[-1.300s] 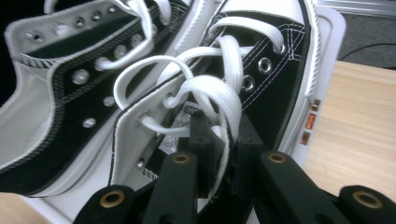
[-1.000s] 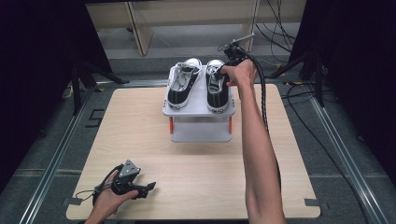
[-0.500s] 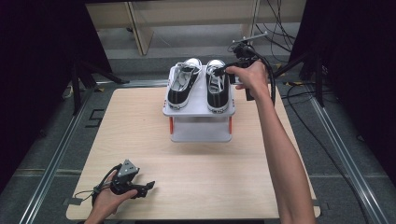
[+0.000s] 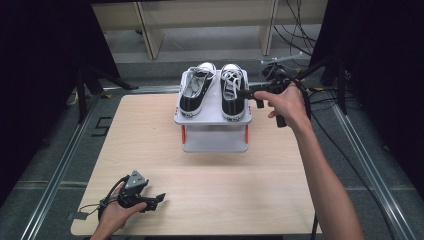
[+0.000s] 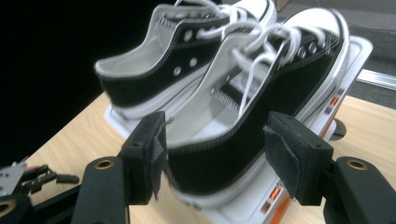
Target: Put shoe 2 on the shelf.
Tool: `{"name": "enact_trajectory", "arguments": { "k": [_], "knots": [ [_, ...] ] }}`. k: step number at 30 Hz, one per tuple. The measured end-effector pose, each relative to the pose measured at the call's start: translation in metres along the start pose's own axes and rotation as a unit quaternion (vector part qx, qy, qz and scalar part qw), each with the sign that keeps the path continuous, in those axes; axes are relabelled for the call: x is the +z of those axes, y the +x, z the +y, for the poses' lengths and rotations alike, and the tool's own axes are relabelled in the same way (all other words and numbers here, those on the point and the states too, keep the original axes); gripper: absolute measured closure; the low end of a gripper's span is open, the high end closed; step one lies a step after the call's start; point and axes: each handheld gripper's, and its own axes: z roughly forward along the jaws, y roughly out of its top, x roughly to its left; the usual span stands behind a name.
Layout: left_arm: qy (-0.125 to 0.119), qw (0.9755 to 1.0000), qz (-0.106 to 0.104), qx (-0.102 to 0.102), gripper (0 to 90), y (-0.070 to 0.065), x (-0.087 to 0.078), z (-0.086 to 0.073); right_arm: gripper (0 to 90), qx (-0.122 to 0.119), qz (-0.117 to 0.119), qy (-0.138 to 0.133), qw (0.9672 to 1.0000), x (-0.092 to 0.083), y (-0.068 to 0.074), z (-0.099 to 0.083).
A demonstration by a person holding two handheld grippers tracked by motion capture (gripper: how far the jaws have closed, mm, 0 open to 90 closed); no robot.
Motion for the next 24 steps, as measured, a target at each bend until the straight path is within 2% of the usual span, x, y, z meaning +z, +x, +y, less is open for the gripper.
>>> {"name": "enact_trajectory", "arguments": {
  "k": [1, 4, 5, 6, 7, 9, 10, 12, 14, 15, 16, 17, 18, 19, 22, 23, 24],
  "knots": [
    [-0.001, 1.0, -0.001, -0.006, 16.0, 0.0, 0.0, 0.0, 39.5, 0.0, 0.005, -0.001, 1.0, -0.002, 0.001, -0.011],
    [-0.007, 0.9999, 0.002, -0.007, 16.0, 0.001, -0.001, 0.002, 39.6, 0.002, 0.006, -0.001, 1.0, -0.003, 0.003, -0.018],
    [-0.009, 0.9999, 0.002, -0.004, 16.0, 0.003, -0.002, 0.002, 39.6, -0.007, 0.01, -0.005, 0.9999, -0.003, 0.003, -0.023],
    [-0.021, 0.9996, 0.004, -0.016, 16.0, 0.003, -0.003, 0.004, 39.6, -0.013, 0.018, -0.013, 0.9997, -0.005, 0.005, -0.032],
    [-0.021, 0.9996, 0.004, -0.016, 16.0, 0.003, -0.003, 0.004, 39.6, -0.013, 0.018, -0.013, 0.9997, -0.005, 0.005, -0.032],
    [-0.031, 0.999, 0.004, -0.032, 16.1, 0.005, -0.003, 0.007, 39.6, -0.012, 0.029, -0.02, 0.9993, -0.006, 0.01, -0.048],
    [-0.039, 0.9985, 0.004, -0.037, 16.1, 0.005, -0.004, 0.01, 39.6, -0.023, 0.031, -0.025, 0.999, -0.006, 0.01, -0.052],
    [-0.059, 0.9974, 0.005, -0.042, 16.1, 0.007, -0.005, 0.019, 39.5, -0.017, 0.034, -0.025, 0.9989, -0.006, 0.012, -0.057],
    [-0.085, 0.9953, 0.003, -0.046, 16.0, 0.009, -0.008, 0.033, 39.2, -0.035, 0.027, -0.036, 0.9984, -0.003, 0.014, -0.071],
    [-0.093, 0.9944, 0.001, -0.049, 16.0, 0.009, -0.009, 0.038, 39.2, -0.035, 0.027, -0.036, 0.9984, -0.003, 0.014, -0.071],
    [-0.102, 0.9936, -0.001, -0.049, 16.0, 0.009, -0.011, 0.045, 39.1, -0.034, 0.024, -0.037, 0.9984, -0.002, 0.014, -0.073],
    [-0.118, 0.992, 0.007, -0.043, 15.9, 0.01, -0.013, 0.06, 38.9, -0.025, 0.031, -0.043, 0.9983, 0.001, 0.014, -0.08],
    [-0.128, 0.991, 0.004, -0.04, 15.8, 0.01, -0.013, 0.067, 38.5, -0.022, 0.036, -0.047, 0.998, 0.003, 0.014, -0.082],
    [-0.128, 0.991, 0.004, -0.04, 15.6, 0.01, -0.013, 0.067, 38.4, -0.025, 0.033, -0.054, 0.9977, 0.005, 0.012, -0.085],
    [-0.144, 0.989, 0.006, -0.034, 15.5, 0.012, -0.012, 0.087, 38.4, -0.015, 0.035, -0.055, 0.9978, 0.007, 0.011, -0.089],
    [-0.141, 0.9894, 0.005, -0.034, 15.5, 0.012, -0.011, 0.092, 38.4, -0.016, 0.032, -0.06, 0.9975, 0.009, 0.01, -0.097],
    [-0.142, 0.9894, 0.005, -0.033, 15.5, 0.011, -0.01, 0.094, 38.4, -0.016, 0.032, -0.06, 0.9975, 0.009, 0.01, -0.097]
  ]
}}
